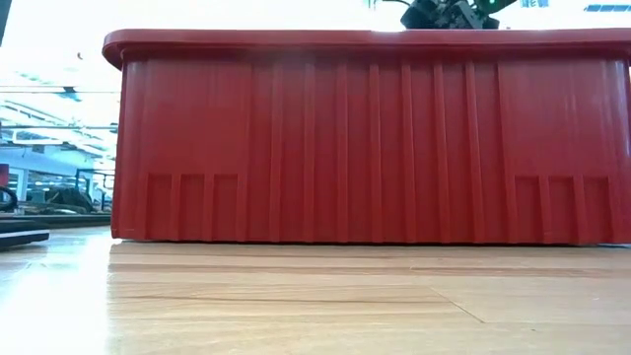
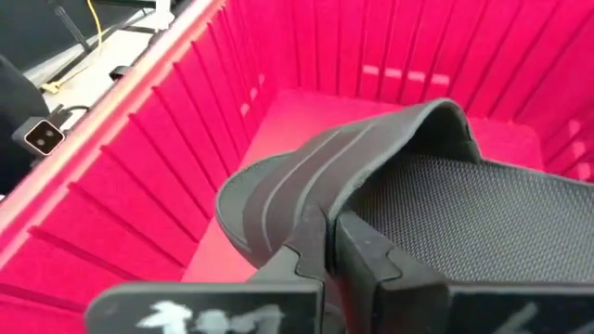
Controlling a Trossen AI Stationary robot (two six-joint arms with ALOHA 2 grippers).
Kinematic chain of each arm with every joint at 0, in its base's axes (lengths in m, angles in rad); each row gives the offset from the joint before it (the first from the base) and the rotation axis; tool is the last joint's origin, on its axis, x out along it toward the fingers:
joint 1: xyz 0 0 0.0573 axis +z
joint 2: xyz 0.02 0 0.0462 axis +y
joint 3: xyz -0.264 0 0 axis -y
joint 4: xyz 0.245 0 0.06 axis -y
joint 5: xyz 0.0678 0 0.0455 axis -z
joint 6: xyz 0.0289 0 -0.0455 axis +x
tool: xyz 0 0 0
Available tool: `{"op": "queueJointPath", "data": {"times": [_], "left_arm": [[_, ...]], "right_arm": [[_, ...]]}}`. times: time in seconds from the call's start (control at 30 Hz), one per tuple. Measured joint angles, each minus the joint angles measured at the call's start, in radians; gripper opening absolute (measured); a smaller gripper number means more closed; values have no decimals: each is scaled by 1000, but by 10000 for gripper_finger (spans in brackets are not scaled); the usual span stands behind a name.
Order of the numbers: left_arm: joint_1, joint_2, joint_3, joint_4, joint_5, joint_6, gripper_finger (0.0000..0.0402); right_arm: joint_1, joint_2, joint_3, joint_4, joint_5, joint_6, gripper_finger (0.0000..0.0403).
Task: Pick and place slides into bin
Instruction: Put the black slide into the red bin
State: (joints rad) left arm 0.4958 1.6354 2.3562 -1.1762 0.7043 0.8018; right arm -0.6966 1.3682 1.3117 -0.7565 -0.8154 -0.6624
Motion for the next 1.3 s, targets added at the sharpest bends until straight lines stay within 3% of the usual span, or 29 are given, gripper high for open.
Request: {"op": "queueJointPath", "data": {"times": [0.2, 0.27, 0.33, 0.4, 0.53, 0.67, 0.73, 0.8, 0.9, 1.07, 1.13, 1.3], "left_arm": [[6, -21, -1, 47, 282, -145, 0], [-46, -24, 0, 66, 307, -210, 0], [-112, -23, 0, 71, 263, -238, 0], [-170, -20, 0, 71, 140, -239, 0], [-234, -21, 0, 55, -367, -266, 0], [-241, -21, 0, -107, -778, -294, 0], [-232, -21, -4, -298, -888, -333, 0], [-225, -26, -43, -373, -885, -409, 0], [-273, -98, -177, -340, -864, -483, 0], [-377, -329, -496, -202, -1022, -640, 0], [-398, -448, -661, -10, -1000, -673, 0], [-369, -727, -1093, 704, -774, -684, 0]], "right_arm": [[-18, 23, 0, -42, 0, -2, 0], [-27, 24, 0, -45, 0, -2, 0], [-38, 23, 0, -37, 0, -6, 0], [-52, 23, 0, -33, 1, -5, 0], [-77, 23, 0, -29, 1, -6, 0], [-86, 23, 0, -16, 2, -7, 0], [-90, 23, 0, -12, 2, -12, 0], [-92, 23, 0, -7, 2, -23, 1], [-96, 23, 0, 3, 2, -37, 1], [-110, 23, 0, 5, 1, -59, 1], [-116, 23, 0, 6, 0, -60, 1], [-123, 23, 0, 6, -34, -61, 1]]}}
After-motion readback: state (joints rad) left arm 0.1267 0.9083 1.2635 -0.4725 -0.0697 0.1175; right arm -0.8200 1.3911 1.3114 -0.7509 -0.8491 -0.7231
